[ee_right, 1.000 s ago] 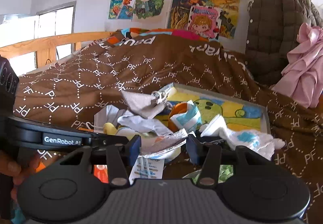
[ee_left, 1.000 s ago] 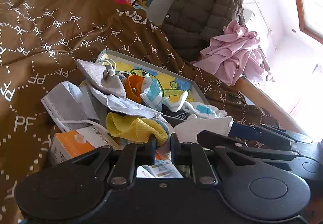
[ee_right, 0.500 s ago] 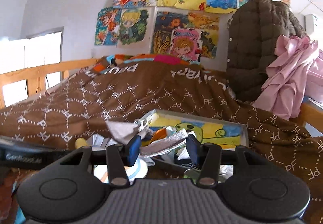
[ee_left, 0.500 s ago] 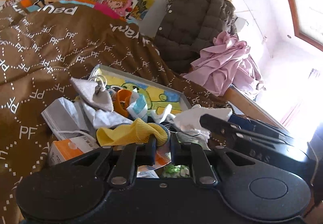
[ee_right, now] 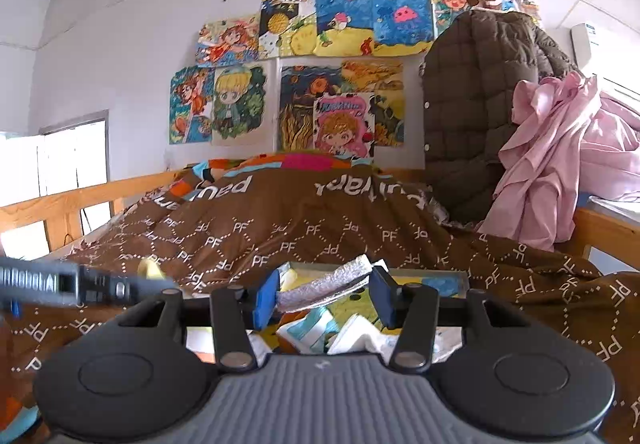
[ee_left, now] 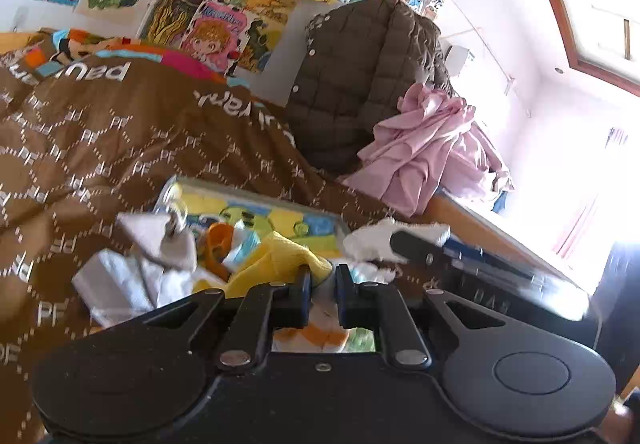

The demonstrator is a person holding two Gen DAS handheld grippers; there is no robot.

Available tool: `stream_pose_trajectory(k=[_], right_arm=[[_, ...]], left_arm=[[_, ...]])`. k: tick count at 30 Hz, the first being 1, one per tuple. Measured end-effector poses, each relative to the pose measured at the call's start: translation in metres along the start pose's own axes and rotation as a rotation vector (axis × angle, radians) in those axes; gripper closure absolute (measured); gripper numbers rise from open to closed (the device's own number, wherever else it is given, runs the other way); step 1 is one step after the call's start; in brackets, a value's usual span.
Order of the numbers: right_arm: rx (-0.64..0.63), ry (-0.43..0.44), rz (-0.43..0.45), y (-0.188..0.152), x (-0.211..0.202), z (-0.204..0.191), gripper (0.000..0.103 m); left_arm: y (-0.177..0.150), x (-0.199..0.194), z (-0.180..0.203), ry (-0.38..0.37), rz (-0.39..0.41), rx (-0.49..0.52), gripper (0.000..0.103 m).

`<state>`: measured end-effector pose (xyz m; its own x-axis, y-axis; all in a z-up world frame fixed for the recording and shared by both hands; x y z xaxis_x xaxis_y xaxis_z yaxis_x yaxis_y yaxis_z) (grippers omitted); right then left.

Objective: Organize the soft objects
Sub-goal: 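Lift and carry the sock and felt pad with both tools over the painted tray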

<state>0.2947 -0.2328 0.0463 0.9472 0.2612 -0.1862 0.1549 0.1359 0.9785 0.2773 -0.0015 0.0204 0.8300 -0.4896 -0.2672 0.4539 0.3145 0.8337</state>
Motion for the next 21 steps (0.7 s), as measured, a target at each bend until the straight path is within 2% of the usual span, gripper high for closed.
stream_pose_trajectory(k=[6,14,21], right_arm=[[0.056,-0.055,-0.009,-0.009,0.019,0.031,0.05],[0.175,-0.078,-0.016,-0.02,0.052,0.081,0.05],[0.237,-0.078,-0.081,-0.043,0.087,0.114,0.05]], left_arm=[[0.026,0.031,0.024,0.0,0.027,0.045,0.093],[0.049,0.112,0.049,0.02,0.015,0.068,0.094],[0.071,0.18,0.059,0.052,0.028,0.068,0.094]])
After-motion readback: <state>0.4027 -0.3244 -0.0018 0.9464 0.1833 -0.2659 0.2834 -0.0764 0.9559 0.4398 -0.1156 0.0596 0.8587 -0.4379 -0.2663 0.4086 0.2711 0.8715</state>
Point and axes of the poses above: each gripper's, at about its wrist camera, not at the fingertips, and x roughly the way its jaws point, z to its right, y to its top, the point moved 2 cm from there along x, roughly the way its jaws point, and after that the axes turned 5 degrees about -x, right-handed, at the moved point
